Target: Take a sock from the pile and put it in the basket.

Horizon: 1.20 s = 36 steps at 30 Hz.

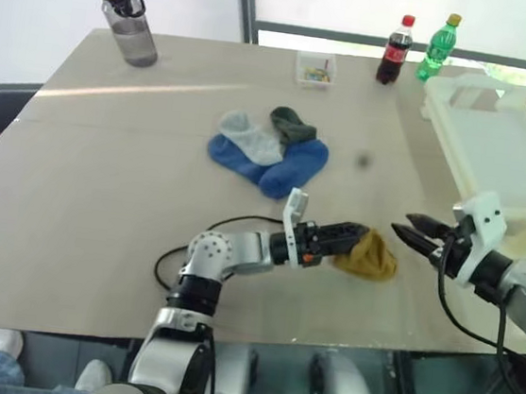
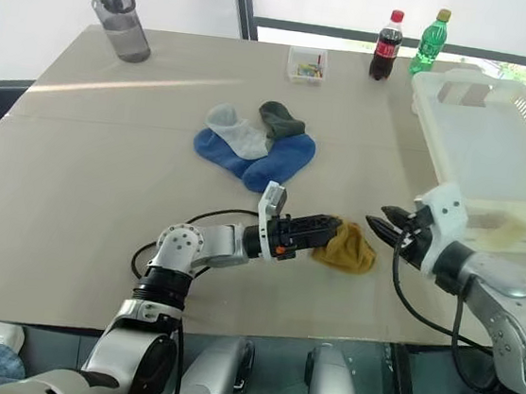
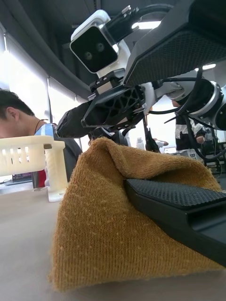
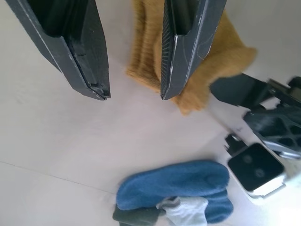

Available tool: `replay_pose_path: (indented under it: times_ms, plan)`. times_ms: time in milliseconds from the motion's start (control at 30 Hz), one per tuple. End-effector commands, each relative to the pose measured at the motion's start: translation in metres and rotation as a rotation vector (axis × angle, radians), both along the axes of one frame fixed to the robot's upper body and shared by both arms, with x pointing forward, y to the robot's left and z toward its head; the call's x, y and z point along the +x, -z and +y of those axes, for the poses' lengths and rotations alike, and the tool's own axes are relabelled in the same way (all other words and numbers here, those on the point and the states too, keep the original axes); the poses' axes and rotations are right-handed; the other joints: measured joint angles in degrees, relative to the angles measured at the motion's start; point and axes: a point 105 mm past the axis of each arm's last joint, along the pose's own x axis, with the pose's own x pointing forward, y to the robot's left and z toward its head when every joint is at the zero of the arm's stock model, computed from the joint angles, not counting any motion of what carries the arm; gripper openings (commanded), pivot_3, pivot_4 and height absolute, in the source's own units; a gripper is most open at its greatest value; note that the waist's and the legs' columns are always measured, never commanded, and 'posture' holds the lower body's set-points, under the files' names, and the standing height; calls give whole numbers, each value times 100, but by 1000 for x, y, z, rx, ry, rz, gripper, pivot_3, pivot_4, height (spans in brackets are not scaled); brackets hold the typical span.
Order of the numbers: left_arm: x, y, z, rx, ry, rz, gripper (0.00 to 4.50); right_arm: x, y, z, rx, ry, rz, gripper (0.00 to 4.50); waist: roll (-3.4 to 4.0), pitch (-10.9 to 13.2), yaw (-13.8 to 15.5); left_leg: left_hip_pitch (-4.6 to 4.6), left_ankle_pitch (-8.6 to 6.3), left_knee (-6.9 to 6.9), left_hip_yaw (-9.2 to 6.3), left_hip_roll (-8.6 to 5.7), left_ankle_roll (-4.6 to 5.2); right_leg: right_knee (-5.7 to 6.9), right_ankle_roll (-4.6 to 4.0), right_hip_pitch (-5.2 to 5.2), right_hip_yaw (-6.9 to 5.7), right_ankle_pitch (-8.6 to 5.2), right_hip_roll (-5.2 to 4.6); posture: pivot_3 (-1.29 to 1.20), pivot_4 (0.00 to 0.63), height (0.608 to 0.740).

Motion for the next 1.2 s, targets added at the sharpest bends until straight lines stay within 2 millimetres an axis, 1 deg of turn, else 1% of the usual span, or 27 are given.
replay_pose_path:
  times_ms: [33,133,167,200,333,433,500,633,800,900,1000,1067,1200]
  plan:
    - [2,-5,-5,-40,15,4,3421,-6,-3,22,4,-52,-23,2433,0,0,0,0,0,0,0,0,0,0,0,0,-1,0,0,0,150,740]
    - [2,-6,-5,-53,17,8,3421,-5,0,28,-5,-57,-18,3836,0,0,-1,1,0,0,0,0,0,0,-1,0,-1,-1,0,0,150,740]
    - [3,-6,-5,-57,16,10,3421,-5,1,29,-6,-60,-16,4395,0,0,-1,0,0,1,0,0,0,0,0,0,-1,0,0,0,150,740]
    - [3,-6,-4,-63,15,12,3421,-5,1,30,-5,-63,-14,4468,0,0,-4,0,0,1,0,0,0,0,-1,0,0,0,0,0,150,740]
    - [3,-7,-3,-71,18,11,3421,-2,10,37,-6,-55,14,4468,0,0,-11,1,0,1,-1,0,0,0,0,0,-1,0,0,0,150,740]
    - [3,-8,-4,-71,21,4,3421,5,14,36,4,-9,31,4468,1,0,-9,1,0,0,-1,1,0,1,1,0,-2,0,0,0,150,740]
    - [3,-8,-4,-69,23,-1,3421,10,20,33,-29,37,53,4468,1,0,-9,0,0,1,-1,0,0,1,0,0,-1,1,-1,0,150,740]
    - [3,-9,-4,-70,23,-10,3421,14,29,16,-125,118,101,4468,1,0,-11,0,0,0,-1,-1,0,0,-1,-1,0,1,-2,0,150,740]
    - [3,-10,-4,-75,19,-13,3421,11,25,-3,-169,168,140,4468,1,0,-6,0,0,0,-1,-1,0,0,0,0,-2,1,-2,0,150,740]
    - [4,-10,-4,-78,19,-13,3421,9,20,-10,-163,193,157,4468,1,0,-5,-2,0,1,-1,-1,0,0,-1,0,-3,0,-3,0,150,740]
    - [4,-10,-4,-83,20,-12,3421,5,21,-12,-137,205,199,4468,1,0,-10,-2,0,0,-1,0,0,0,-1,-1,-3,0,-2,0,150,740]
    - [3,-11,-4,-85,22,-13,3421,2,28,-10,-106,211,246,4468,1,0,-15,-2,0,-1,-2,1,0,0,0,-1,-4,0,-1,0,150,740]
    - [3,-11,-5,-85,28,-16,3421,0,39,-2,28,233,328,4468,6,3,-22,-3,0,-2,-3,1,0,0,2,-1,-4,2,0,0,150,740]
